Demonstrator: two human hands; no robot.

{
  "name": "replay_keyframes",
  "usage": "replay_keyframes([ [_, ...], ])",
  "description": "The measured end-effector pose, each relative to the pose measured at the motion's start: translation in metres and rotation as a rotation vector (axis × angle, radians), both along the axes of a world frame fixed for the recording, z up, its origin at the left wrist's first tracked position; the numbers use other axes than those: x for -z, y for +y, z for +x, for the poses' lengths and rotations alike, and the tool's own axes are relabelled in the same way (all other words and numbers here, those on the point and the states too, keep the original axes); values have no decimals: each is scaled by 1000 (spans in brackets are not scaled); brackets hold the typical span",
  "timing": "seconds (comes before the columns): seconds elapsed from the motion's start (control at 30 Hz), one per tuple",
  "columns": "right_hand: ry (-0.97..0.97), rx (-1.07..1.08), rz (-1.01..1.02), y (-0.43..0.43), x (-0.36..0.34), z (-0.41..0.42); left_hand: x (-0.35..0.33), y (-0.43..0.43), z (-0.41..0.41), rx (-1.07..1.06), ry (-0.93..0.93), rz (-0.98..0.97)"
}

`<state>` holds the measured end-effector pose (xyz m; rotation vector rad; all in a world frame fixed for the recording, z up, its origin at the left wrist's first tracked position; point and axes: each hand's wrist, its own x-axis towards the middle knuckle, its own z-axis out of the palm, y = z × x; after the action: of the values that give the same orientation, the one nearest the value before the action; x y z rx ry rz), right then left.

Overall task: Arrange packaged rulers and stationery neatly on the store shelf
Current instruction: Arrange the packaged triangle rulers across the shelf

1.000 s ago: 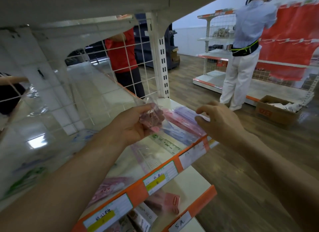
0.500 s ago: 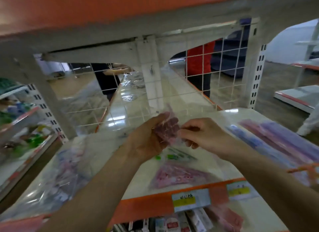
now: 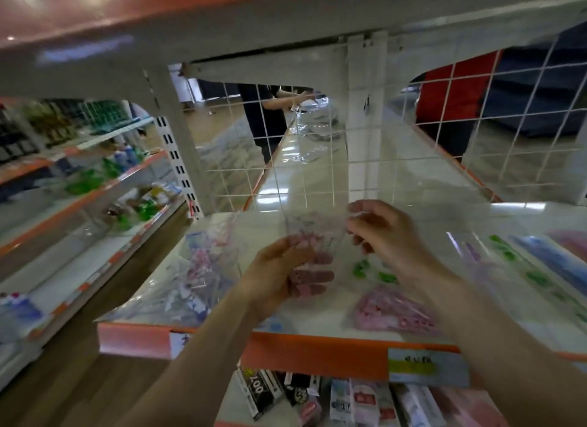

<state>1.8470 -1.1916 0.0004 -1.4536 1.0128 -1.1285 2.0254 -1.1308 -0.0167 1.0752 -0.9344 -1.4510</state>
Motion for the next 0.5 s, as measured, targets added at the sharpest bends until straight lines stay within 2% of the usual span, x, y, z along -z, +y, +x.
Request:
replay_keyframes([
  [0.2,-168,101,34,1,12,-4,1,-7,7,-169,219,-58],
  [0.37,-50,37,0,6,19,-1,6,-6,13,-300,200,-89],
  [0.5,-147,155,-51,4,17,-1,10,0,16,-419,212,-111],
])
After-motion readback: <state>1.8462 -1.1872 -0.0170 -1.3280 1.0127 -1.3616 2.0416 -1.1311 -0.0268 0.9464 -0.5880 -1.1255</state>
